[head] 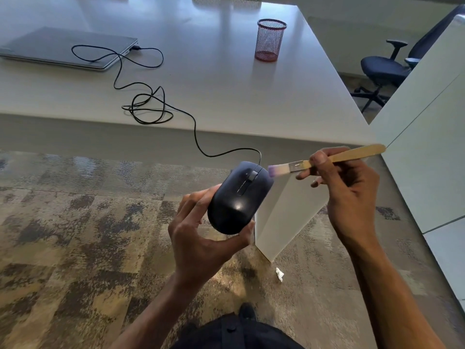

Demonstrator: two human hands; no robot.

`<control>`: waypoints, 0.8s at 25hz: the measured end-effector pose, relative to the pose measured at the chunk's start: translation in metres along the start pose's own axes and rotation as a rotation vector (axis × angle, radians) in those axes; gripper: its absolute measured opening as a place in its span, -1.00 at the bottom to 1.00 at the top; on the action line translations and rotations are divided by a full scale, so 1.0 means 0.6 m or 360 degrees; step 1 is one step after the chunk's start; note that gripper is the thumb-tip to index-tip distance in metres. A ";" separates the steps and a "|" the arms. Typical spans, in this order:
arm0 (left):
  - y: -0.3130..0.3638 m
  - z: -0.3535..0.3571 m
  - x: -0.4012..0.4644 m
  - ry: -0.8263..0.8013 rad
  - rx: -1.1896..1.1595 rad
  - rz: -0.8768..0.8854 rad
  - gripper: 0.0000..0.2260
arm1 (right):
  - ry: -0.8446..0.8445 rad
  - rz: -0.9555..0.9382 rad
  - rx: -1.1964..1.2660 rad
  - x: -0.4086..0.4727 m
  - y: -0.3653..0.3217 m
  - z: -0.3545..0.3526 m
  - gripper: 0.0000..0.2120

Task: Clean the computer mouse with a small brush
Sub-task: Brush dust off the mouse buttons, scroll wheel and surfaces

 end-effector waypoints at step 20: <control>0.003 -0.005 0.001 -0.0099 0.0073 0.0153 -0.42 | -0.0074 -0.0123 -0.0119 0.010 -0.017 0.038 -0.90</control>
Point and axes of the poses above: each hand's wrist, its own x-axis towards the middle knuckle, its own z-axis out of the palm, y = z × x, the point moved 9 cm from there along x, towards the middle knuckle, and after that the axes turned 15 degrees about -z, right-handed, at the moved point
